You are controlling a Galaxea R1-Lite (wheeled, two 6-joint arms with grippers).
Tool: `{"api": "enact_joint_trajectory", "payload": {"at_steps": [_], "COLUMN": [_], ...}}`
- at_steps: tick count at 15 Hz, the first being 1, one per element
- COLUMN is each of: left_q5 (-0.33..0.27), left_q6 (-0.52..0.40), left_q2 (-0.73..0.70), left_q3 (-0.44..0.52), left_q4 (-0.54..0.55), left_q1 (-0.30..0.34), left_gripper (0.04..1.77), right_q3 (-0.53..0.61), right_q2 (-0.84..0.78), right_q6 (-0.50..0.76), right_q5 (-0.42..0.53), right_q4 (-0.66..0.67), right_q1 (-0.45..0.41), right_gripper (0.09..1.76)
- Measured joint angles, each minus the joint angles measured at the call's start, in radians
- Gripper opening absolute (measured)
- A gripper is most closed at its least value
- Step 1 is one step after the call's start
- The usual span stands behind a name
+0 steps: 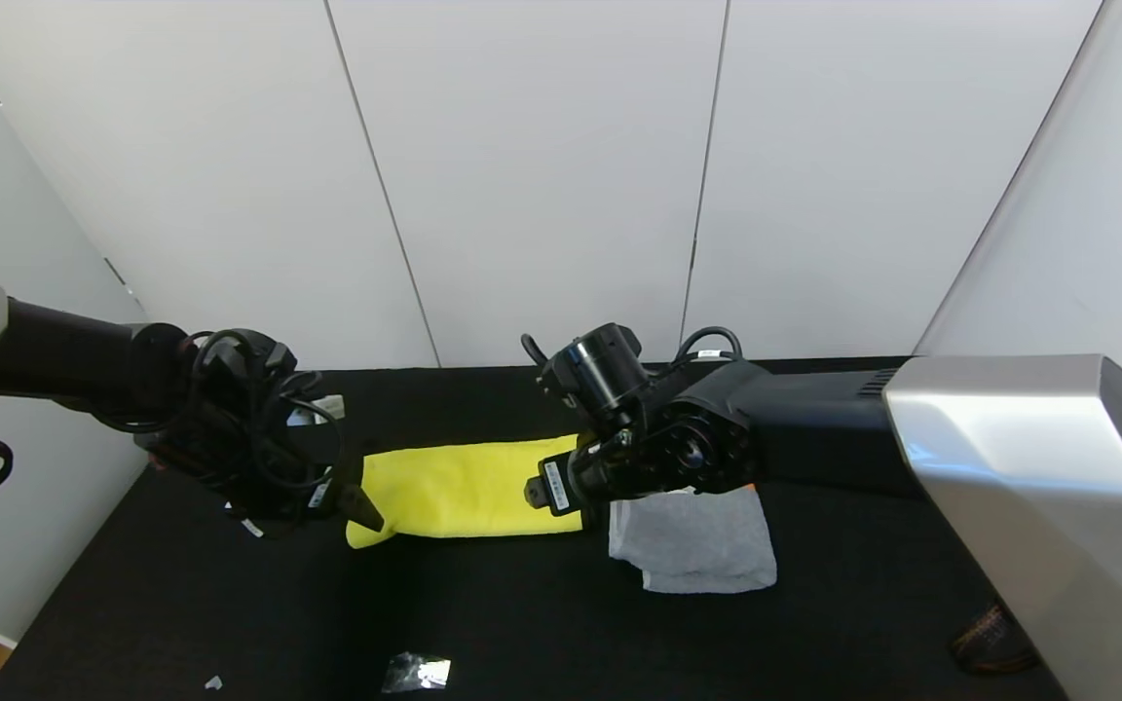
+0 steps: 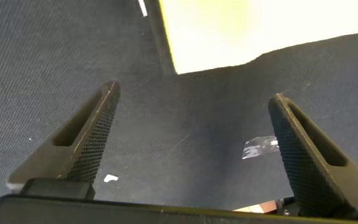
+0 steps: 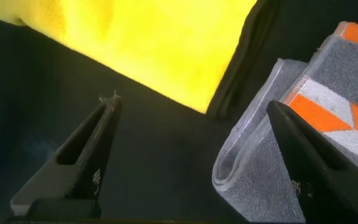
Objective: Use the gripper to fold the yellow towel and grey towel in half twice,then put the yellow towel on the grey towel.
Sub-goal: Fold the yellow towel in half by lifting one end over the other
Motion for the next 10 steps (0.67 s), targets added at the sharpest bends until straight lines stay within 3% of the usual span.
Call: {"api": "enact_joint_trajectory", "payload": {"at_steps": [2, 7, 10], "left_q5": [-0.036, -0.041, -0.058], "left_q6": [0.0, -0.004, -0.078], "left_q2": [0.0, 0.012, 0.034], "left_q3": [0.001, -0.002, -0.01], "left_q4": [0.001, -0.001, -0.007], "left_q1": [0.009, 0.029, 0.03], "left_gripper": [1.69, 1.7, 1.7], "right_q3": [0.035, 0.159, 0.181], "right_q2": [-0.019, -0.11, -0.148], "right_q6": [-0.002, -0.009, -0.008], "right_q5": [0.01, 0.094, 0.101], "right_q4": [-0.002, -0.013, -0.009], "right_q1": [0.001, -0.014, -0.019], "right_gripper": [1.69, 1.7, 1.7]}}
